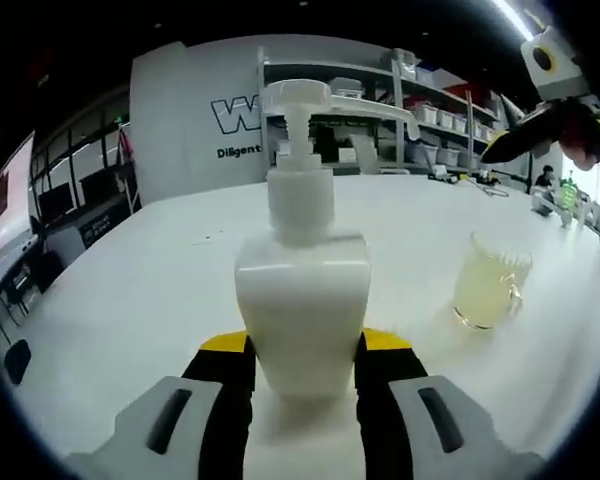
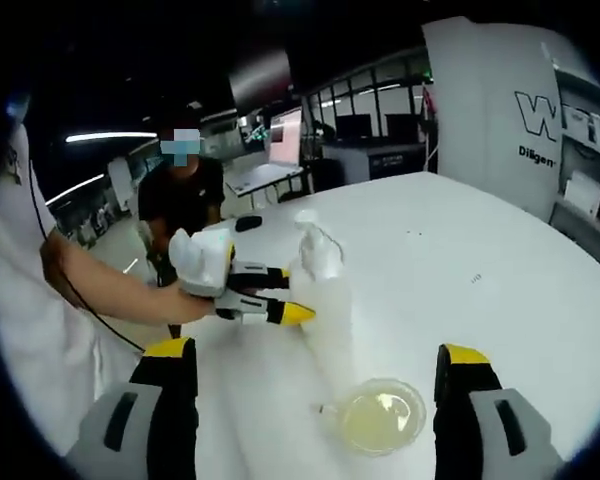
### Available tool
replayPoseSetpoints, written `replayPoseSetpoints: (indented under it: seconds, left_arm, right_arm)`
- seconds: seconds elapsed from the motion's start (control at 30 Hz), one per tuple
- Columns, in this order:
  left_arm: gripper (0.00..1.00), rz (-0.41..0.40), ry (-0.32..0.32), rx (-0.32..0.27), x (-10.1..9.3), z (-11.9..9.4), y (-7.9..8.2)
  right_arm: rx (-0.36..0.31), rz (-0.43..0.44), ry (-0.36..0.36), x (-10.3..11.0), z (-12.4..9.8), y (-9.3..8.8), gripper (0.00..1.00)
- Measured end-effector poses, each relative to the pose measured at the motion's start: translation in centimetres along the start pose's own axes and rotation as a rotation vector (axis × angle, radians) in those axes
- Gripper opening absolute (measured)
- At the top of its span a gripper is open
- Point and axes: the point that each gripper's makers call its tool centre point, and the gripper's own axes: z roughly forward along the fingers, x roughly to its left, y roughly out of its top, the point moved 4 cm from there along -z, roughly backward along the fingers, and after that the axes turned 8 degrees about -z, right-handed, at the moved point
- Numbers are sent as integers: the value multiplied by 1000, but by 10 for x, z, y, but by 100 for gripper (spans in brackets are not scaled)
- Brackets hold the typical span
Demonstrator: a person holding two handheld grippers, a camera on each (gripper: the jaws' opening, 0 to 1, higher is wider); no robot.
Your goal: Hold the bottle steady, press the pump all the way down and release, and repeat the specified number of times to dispense into the cup
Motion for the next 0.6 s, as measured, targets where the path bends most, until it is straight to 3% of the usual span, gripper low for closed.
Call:
replayPoseSetpoints:
  seconds: [0.6]
  left_arm:
    - [37, -22, 42, 0, 24, -8, -5]
  right_arm:
    - [-5, 18, -9, 3, 1, -1, 96]
